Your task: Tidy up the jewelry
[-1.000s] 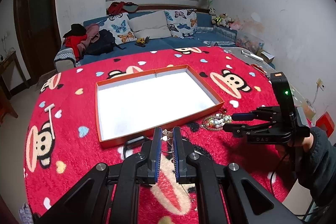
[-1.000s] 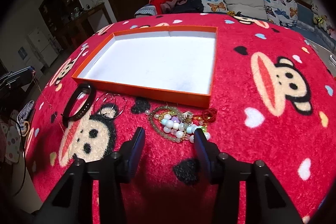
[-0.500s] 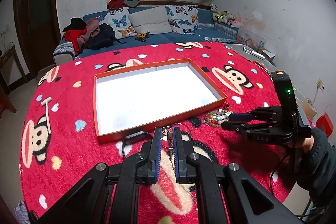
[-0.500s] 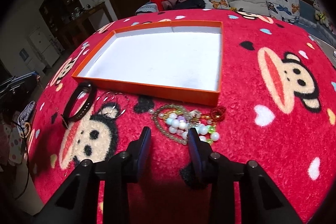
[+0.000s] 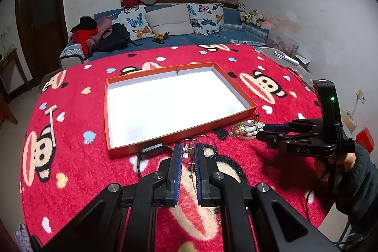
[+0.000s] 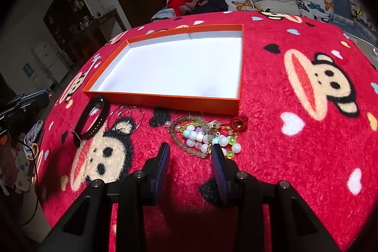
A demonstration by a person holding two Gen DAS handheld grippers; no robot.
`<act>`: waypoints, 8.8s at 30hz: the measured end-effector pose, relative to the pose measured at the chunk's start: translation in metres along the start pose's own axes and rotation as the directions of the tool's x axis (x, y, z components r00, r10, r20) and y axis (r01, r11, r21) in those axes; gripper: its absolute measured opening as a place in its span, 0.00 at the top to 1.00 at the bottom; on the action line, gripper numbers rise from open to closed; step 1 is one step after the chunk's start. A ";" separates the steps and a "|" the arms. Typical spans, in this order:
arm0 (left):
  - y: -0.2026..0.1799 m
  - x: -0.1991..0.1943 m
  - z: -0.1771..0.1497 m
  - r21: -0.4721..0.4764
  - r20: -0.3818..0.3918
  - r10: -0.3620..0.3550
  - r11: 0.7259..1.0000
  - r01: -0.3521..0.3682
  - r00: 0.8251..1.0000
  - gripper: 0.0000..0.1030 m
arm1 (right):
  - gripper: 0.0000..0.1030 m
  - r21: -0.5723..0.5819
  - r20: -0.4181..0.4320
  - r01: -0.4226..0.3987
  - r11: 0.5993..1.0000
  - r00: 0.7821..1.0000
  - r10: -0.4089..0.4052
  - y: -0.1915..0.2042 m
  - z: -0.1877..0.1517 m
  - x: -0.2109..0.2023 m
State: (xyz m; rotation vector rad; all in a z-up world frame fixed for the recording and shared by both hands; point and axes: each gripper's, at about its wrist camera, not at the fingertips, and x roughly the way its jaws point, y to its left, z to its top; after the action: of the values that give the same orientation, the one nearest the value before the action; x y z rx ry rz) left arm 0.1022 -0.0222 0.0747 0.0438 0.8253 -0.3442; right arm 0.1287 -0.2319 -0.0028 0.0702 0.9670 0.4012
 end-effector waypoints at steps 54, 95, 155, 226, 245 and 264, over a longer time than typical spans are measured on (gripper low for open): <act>0.004 0.015 -0.002 -0.015 -0.040 -0.002 1.000 0.001 0.999 0.90 | 0.81 -0.009 0.001 -0.020 1.000 1.000 0.020 0.006 -0.001 0.013; 0.014 0.018 -0.010 -0.038 -0.065 0.004 0.999 -0.006 0.998 0.90 | 0.81 0.073 0.037 0.020 0.997 0.999 -0.022 -0.009 0.012 0.013; 0.022 0.017 -0.011 -0.058 -0.063 0.006 0.998 -0.009 0.998 0.90 | 0.93 -0.113 0.061 0.077 0.991 0.996 -0.070 0.030 0.000 0.000; 0.106 0.117 0.049 -0.088 -0.214 0.047 0.994 -0.067 0.976 0.86 | 0.92 -0.046 -0.011 0.069 0.997 0.997 -0.070 0.002 0.062 0.046; 0.051 0.076 0.007 -0.205 -0.203 0.056 0.974 -0.099 0.978 0.29 | 0.53 -0.057 0.059 0.100 0.993 0.994 -0.097 0.015 0.032 0.002; 0.051 0.106 0.004 -0.304 -0.222 0.183 0.920 -0.246 0.958 0.29 | 0.53 -0.014 0.039 0.087 0.996 0.995 -0.087 0.000 0.008 0.002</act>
State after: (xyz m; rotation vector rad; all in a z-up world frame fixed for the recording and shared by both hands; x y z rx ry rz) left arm 0.1872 -0.0043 -0.0046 -0.1461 1.0483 0.0112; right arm 0.1356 -0.2300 0.0002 0.0214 0.9260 0.3262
